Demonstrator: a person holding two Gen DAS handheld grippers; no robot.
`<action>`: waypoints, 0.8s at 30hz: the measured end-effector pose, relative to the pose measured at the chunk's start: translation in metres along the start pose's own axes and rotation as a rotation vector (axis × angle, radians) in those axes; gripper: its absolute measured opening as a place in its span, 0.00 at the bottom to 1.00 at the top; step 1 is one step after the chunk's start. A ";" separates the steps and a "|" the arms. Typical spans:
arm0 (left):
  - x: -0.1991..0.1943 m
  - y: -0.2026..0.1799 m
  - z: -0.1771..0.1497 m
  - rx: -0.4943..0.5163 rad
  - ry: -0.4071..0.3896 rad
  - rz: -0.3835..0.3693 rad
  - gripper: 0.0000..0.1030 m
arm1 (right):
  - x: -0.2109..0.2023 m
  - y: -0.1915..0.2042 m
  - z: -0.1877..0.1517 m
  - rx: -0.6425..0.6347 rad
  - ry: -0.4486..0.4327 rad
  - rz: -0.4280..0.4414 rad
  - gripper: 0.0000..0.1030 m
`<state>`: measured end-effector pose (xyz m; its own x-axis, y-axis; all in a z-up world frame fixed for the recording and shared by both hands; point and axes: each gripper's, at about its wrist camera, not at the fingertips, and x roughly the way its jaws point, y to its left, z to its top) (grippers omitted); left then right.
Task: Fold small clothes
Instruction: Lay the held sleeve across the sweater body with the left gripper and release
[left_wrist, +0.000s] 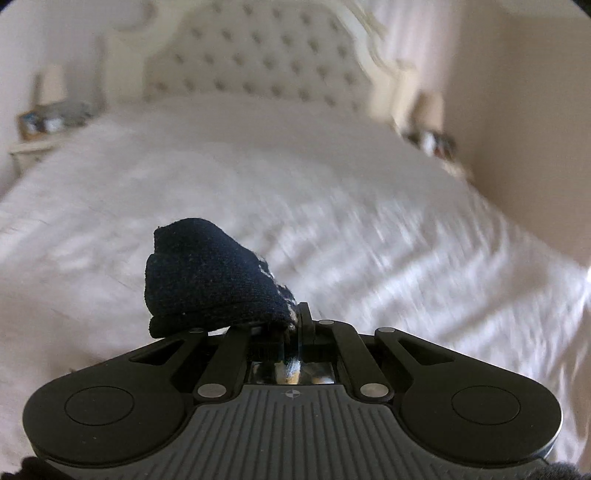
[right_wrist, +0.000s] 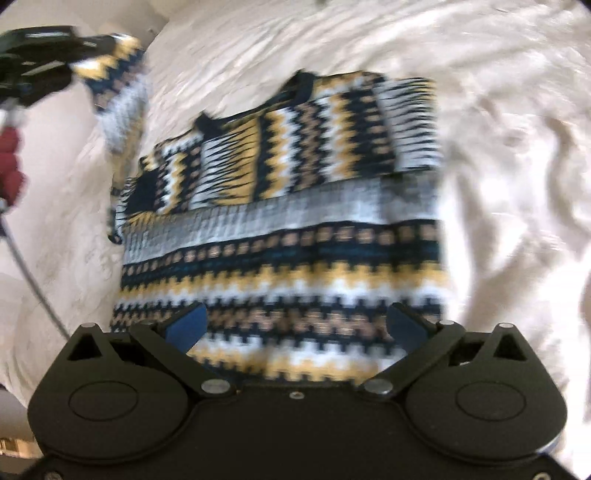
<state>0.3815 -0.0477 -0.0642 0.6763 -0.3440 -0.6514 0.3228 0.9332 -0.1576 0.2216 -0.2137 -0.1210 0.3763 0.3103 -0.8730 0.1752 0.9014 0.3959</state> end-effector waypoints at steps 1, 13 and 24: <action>0.012 -0.010 -0.007 0.008 0.027 -0.012 0.07 | -0.003 -0.008 -0.001 0.010 -0.002 -0.005 0.99; 0.028 -0.056 -0.048 0.060 0.121 -0.092 0.81 | -0.016 -0.056 0.002 0.082 -0.027 -0.027 0.99; -0.010 0.052 -0.060 0.007 0.180 0.162 0.81 | 0.008 -0.020 0.044 0.037 -0.088 0.008 0.99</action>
<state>0.3517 0.0102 -0.1100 0.5906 -0.1654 -0.7898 0.2253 0.9736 -0.0354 0.2610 -0.2422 -0.1238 0.4562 0.2879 -0.8420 0.2052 0.8867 0.4144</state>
